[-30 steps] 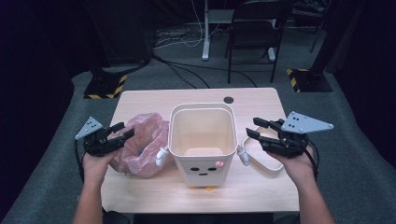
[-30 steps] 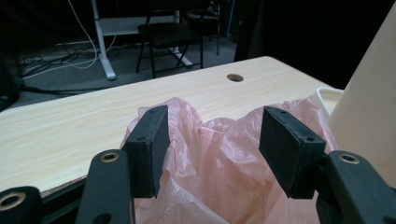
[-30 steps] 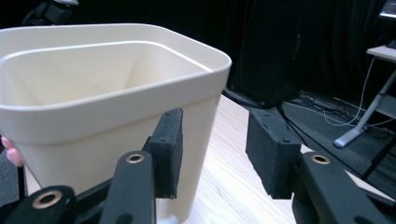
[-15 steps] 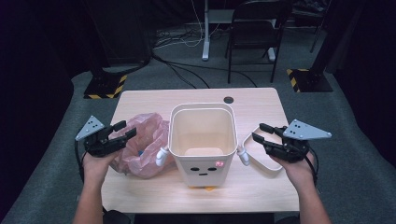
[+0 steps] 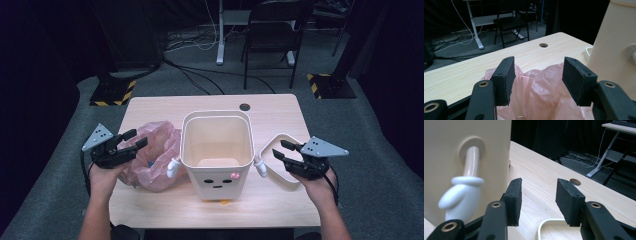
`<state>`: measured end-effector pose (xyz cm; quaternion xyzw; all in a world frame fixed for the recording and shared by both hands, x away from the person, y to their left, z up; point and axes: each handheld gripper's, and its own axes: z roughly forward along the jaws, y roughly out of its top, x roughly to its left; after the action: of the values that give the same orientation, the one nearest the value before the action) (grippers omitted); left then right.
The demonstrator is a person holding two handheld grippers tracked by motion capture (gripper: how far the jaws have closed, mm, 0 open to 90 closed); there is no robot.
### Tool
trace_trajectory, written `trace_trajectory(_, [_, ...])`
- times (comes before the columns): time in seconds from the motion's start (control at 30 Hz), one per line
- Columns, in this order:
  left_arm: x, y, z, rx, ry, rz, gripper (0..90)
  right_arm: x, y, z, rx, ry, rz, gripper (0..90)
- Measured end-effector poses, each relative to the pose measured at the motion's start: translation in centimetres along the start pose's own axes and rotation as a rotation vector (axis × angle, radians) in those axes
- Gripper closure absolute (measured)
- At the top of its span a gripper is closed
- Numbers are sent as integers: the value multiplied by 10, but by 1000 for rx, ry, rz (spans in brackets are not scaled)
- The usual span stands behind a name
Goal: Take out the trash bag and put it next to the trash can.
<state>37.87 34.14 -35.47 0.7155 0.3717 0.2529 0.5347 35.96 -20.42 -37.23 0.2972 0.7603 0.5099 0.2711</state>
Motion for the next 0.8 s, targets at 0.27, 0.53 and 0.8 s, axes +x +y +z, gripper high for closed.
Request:
trace_trajectory(0.27, [-4, 1, 3, 11, -12, 12, 433, -3, -12, 4, 7, 0, 10, 547])
trace_trajectory(0.53, [-5, 1, 4, 10, -13, 13, 433, -8, -26, 10, 27, 0, 31, 545])
trace_trajectory(0.8, [-7, 1, 5, 14, -17, 20, 433, -10, -43, 21, 62, 1, 36, 537])
